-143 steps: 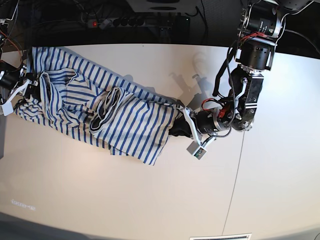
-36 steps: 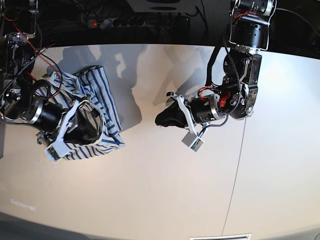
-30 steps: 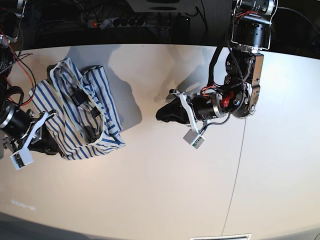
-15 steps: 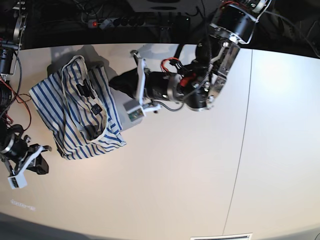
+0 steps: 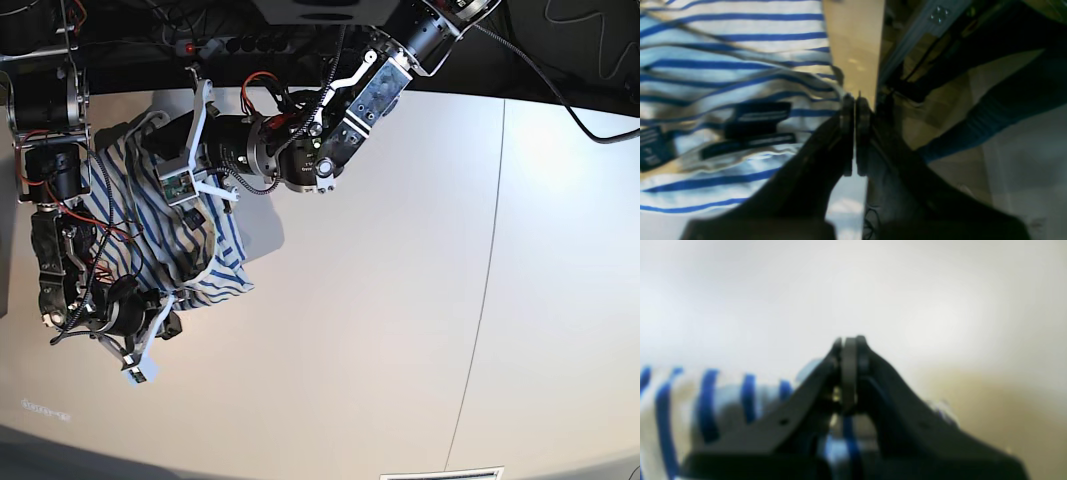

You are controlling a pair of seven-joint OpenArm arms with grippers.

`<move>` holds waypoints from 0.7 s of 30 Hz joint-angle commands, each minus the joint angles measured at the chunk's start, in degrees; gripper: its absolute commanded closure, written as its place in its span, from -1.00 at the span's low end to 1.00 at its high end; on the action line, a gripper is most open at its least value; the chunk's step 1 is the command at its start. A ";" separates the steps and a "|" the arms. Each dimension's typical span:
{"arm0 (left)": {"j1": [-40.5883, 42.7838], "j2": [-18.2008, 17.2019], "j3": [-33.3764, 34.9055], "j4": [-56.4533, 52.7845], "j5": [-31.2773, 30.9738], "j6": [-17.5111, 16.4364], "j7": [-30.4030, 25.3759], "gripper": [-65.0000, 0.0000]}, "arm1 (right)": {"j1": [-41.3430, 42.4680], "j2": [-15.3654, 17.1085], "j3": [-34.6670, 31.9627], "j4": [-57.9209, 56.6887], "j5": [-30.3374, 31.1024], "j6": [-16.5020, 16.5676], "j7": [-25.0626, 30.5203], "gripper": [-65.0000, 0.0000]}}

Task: Fold the T-shirt properly
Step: 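Grasp the folded bundle with both grippers and press it into a square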

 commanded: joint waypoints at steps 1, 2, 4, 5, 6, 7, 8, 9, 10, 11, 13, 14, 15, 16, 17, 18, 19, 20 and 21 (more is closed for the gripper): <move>-1.68 1.09 -0.02 0.42 -1.16 -0.08 -2.95 0.95 | 1.88 0.81 0.42 0.66 0.57 1.81 0.98 1.00; -2.40 1.14 0.00 -0.17 -1.20 -0.08 -3.96 0.95 | 1.88 0.81 0.42 0.61 0.57 1.81 0.81 1.00; -3.30 1.88 -0.02 -1.31 -1.09 -0.08 -4.13 0.95 | 1.88 0.81 0.42 0.61 0.57 1.81 0.28 1.00; -3.74 2.03 -0.02 -1.84 -0.94 -0.08 -4.17 0.95 | 1.86 0.83 0.42 0.61 0.57 1.81 0.09 1.00; -3.91 2.17 0.00 -2.43 -0.96 -0.08 -4.17 0.95 | 1.86 0.83 0.42 0.61 0.59 1.81 -0.09 1.00; -3.89 2.17 -0.02 -2.99 -0.96 -0.08 -4.17 0.95 | 1.86 0.87 0.42 0.61 0.61 1.81 -0.31 1.00; -3.91 2.17 -0.02 -3.69 -0.94 -0.08 -4.17 0.95 | 1.86 0.90 0.42 0.61 0.59 1.81 -0.44 1.00; -3.89 2.17 -0.02 -4.52 -0.85 -0.08 -4.15 0.95 | 1.86 0.96 0.42 0.61 0.55 1.84 -0.66 1.00; -3.89 2.17 -0.02 -5.49 -0.76 -0.08 -4.20 0.95 | 1.86 1.11 0.42 0.61 0.59 1.84 -0.87 1.00; -3.89 2.17 0.00 -6.47 -0.76 -0.08 -4.26 0.95 | 1.81 1.29 0.42 0.61 0.57 1.84 -1.01 1.00; -3.89 2.17 -0.02 -8.31 -0.74 -0.08 -4.74 0.95 | 1.55 1.97 0.42 0.59 0.92 1.84 -1.05 1.00; -3.91 2.17 -0.02 -9.22 -0.63 -0.08 -4.87 0.95 | 1.38 2.36 0.42 0.52 1.22 1.84 -1.18 1.00; -4.07 2.17 -0.02 -9.97 -0.28 -0.08 -5.16 0.95 | 1.05 2.86 0.42 0.52 1.64 1.84 -1.18 1.00; -4.22 2.17 -0.02 -10.54 -0.17 -0.08 -5.53 0.95 | 0.79 3.34 0.42 0.52 1.86 1.84 -1.22 1.00; -4.39 2.17 -0.02 -10.97 0.22 -0.08 -5.88 0.95 | 0.44 3.91 0.42 0.52 2.12 1.84 -1.40 1.00; -4.70 2.17 -0.09 -11.32 1.27 -0.08 -6.25 0.95 | -0.02 4.52 0.42 0.55 2.60 1.84 -1.64 1.00; -4.83 2.17 -0.24 -11.61 2.56 -0.08 -6.78 0.95 | -0.35 5.25 0.42 0.55 3.41 1.86 -1.88 1.00; -4.85 2.17 -0.76 -11.93 3.58 -0.08 -7.43 0.95 | -0.83 6.10 0.42 0.55 4.09 1.86 -2.27 1.00; -4.85 2.17 -1.49 -12.22 4.17 -0.08 -8.35 0.95 | -1.29 7.02 0.42 0.59 4.90 1.86 -2.51 1.00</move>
